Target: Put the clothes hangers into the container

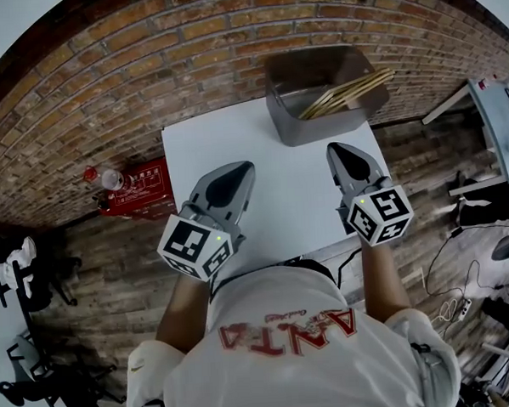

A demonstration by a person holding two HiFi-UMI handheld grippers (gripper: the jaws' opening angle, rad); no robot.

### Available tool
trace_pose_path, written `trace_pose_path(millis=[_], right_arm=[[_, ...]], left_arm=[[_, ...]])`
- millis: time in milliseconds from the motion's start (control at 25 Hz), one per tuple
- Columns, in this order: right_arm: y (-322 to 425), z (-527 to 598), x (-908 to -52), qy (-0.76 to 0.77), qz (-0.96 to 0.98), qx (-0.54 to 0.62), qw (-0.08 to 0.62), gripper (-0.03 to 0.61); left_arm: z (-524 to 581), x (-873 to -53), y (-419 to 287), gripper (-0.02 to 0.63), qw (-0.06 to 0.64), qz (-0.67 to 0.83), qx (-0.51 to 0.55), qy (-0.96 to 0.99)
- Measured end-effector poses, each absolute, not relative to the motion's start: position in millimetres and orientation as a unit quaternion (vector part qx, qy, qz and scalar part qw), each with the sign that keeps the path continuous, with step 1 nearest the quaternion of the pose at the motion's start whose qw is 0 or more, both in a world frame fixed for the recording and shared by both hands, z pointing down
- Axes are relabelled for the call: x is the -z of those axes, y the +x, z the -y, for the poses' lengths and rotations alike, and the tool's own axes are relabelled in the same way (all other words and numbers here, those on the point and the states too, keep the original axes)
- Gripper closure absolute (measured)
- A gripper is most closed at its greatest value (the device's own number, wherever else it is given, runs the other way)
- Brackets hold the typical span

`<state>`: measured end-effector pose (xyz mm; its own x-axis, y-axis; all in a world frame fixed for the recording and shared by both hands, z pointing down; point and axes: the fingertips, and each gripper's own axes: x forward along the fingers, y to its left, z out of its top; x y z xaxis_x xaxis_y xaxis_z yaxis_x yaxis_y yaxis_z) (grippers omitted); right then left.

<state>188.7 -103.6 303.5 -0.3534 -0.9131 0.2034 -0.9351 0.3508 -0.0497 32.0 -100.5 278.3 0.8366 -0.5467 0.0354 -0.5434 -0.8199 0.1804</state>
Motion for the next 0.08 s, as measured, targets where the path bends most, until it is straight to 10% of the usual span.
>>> trace_pose_path(millis=[80], right_arm=[[188.4,105.0,-303.5,0.562,0.821,-0.077,0.072,0.577]], left_arm=[[101.6,-278.3,33.3,0.604,0.092,0.286,0.008,0.954]])
